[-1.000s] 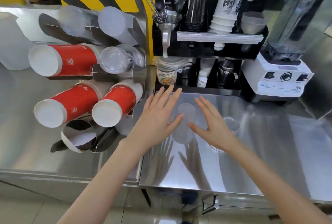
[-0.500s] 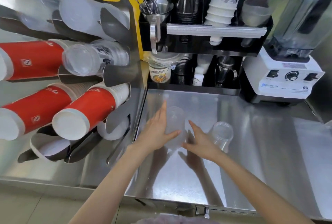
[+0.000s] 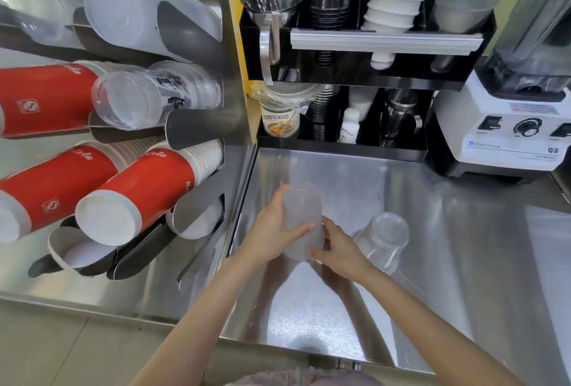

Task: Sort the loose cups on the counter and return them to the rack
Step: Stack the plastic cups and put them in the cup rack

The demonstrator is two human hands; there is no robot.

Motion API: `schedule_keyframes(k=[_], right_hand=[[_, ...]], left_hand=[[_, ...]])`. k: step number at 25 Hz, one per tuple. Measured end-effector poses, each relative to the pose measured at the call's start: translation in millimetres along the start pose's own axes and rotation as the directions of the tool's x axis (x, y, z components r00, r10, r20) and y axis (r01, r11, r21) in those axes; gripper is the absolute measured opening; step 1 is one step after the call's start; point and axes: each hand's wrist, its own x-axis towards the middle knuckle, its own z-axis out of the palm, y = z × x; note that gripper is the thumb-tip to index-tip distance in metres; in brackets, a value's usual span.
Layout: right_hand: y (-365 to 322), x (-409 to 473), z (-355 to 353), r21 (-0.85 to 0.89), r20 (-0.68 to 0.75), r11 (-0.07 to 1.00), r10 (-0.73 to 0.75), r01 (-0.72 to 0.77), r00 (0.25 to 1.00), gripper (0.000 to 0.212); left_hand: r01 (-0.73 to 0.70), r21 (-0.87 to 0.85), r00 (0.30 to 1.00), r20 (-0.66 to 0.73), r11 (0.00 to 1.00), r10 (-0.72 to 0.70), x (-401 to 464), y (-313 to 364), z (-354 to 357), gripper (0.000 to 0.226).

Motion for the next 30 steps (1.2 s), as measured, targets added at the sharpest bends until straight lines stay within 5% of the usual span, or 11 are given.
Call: schedule_keyframes(k=[10,16,30], right_hand=[[-25.7,-17.9,-16.7,0.301,-0.207,0.951,-0.003,0.067,0.978,0.046],[-66.3,-49.6,-15.8,0.101,-0.323,0.964,-0.204,0.248,0.924,0.069],[-158.9,-100.7,11.5,0.046,-0.421,0.896,-0.383,0.442,0.822,0.068]], left_hand=[[-0.195,-0.082,0.974,-0.137,0.977,0.183,-22.3,35.8,-31.8,0.069],[-0.343,-0.08,0.928,-0.182,0.936,0.325,-41.6,60.2,-60.0,0.073],[-0.571,0.084,0.774,-0.275,0.817,0.57,-104.7,81.3,-147.0,0.063]])
